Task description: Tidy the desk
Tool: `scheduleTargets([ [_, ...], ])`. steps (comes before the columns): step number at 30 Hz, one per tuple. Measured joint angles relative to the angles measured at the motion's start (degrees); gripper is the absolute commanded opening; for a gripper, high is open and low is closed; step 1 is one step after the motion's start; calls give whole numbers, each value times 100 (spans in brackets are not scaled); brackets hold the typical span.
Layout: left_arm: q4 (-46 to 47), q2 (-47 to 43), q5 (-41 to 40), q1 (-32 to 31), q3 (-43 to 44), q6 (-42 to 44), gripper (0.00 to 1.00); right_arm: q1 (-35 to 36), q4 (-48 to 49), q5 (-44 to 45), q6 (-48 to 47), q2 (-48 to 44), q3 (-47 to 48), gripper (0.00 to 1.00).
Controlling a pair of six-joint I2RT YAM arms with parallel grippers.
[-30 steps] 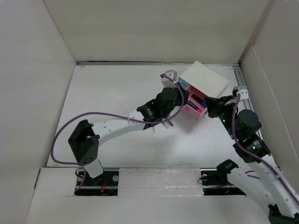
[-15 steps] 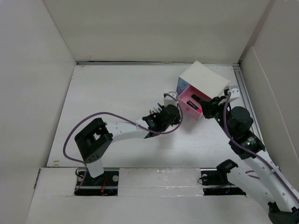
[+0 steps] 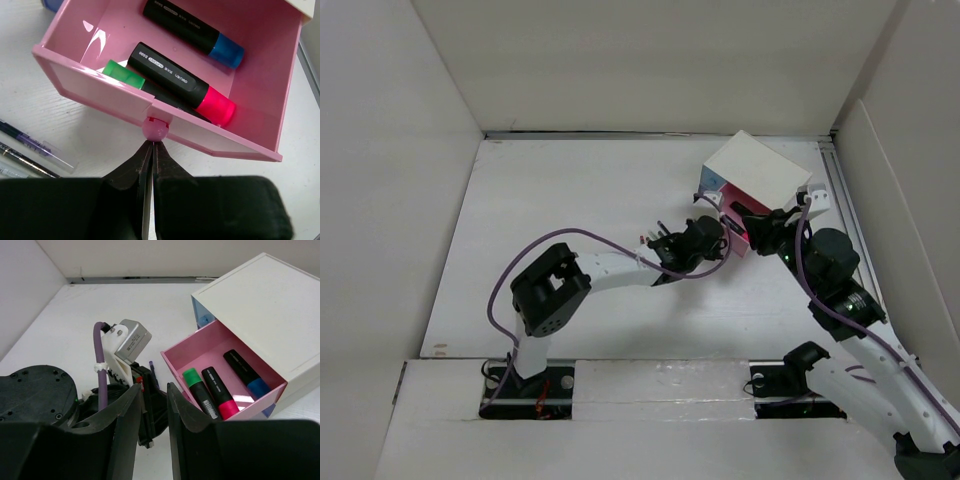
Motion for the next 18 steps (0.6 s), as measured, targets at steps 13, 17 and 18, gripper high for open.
scheduleTargets([
  [13, -120, 461, 136, 39, 638, 210, 0, 0, 2, 2, -2, -20, 0, 33],
  [17, -103, 509, 131, 50, 782, 280, 0, 0, 4, 4, -2, -94, 0, 33],
  [18, -87, 509, 129, 55, 798, 293, 0, 0, 4, 7, 0, -101, 0, 33],
])
